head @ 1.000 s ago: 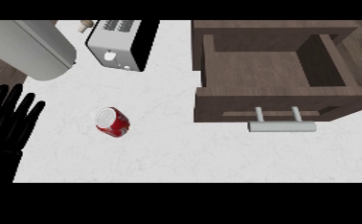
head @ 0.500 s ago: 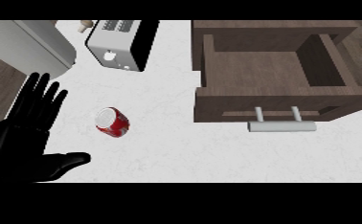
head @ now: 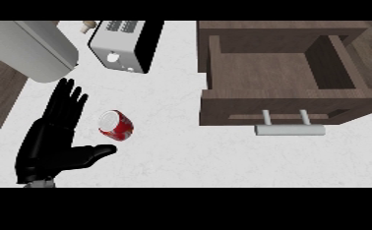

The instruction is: Pick up the can, place it into the drawer and close the drawer

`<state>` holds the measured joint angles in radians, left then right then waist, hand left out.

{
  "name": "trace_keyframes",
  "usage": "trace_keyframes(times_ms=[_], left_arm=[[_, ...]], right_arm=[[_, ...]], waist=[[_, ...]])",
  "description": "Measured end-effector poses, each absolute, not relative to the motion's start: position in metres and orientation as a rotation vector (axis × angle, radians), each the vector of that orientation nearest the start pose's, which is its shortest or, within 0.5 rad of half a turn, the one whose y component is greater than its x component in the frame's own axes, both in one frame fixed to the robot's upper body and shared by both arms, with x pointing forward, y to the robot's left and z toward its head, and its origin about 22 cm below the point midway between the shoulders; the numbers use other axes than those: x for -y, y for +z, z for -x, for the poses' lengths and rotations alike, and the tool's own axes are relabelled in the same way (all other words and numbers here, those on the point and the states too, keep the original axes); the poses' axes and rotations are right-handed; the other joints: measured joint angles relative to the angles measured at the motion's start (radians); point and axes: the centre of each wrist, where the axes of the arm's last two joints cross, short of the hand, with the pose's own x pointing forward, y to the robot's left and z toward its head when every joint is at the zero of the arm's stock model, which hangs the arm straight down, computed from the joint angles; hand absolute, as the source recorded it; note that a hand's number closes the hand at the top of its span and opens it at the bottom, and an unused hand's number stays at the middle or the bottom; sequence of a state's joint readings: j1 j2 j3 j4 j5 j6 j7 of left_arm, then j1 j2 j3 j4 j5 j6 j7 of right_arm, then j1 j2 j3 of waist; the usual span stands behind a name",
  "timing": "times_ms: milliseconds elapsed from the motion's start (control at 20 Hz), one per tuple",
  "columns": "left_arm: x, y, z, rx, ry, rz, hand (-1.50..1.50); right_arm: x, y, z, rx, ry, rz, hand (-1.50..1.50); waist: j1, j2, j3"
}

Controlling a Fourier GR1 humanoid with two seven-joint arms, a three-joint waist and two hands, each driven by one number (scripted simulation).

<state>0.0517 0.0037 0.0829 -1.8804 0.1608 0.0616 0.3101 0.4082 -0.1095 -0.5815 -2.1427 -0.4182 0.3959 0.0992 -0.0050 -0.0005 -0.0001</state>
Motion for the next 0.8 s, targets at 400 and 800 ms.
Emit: trace_keyframes(times_ms=[400, 800], left_arm=[[-0.25, 0.022, -0.229, 1.488, 0.241, -0.018, -1.5], [-0.264, -0.033, -0.227, 1.473, 0.278, -0.082, -1.5]], right_arm=[[0.373, 0.095, -0.089, 1.782, -0.105, 0.197, -1.5], [0.376, 0.093, -0.083, 1.774, -0.099, 0.202, -1.5]], waist=[[0.0, 0.0, 0.0], [-0.001, 0.001, 0.0]])
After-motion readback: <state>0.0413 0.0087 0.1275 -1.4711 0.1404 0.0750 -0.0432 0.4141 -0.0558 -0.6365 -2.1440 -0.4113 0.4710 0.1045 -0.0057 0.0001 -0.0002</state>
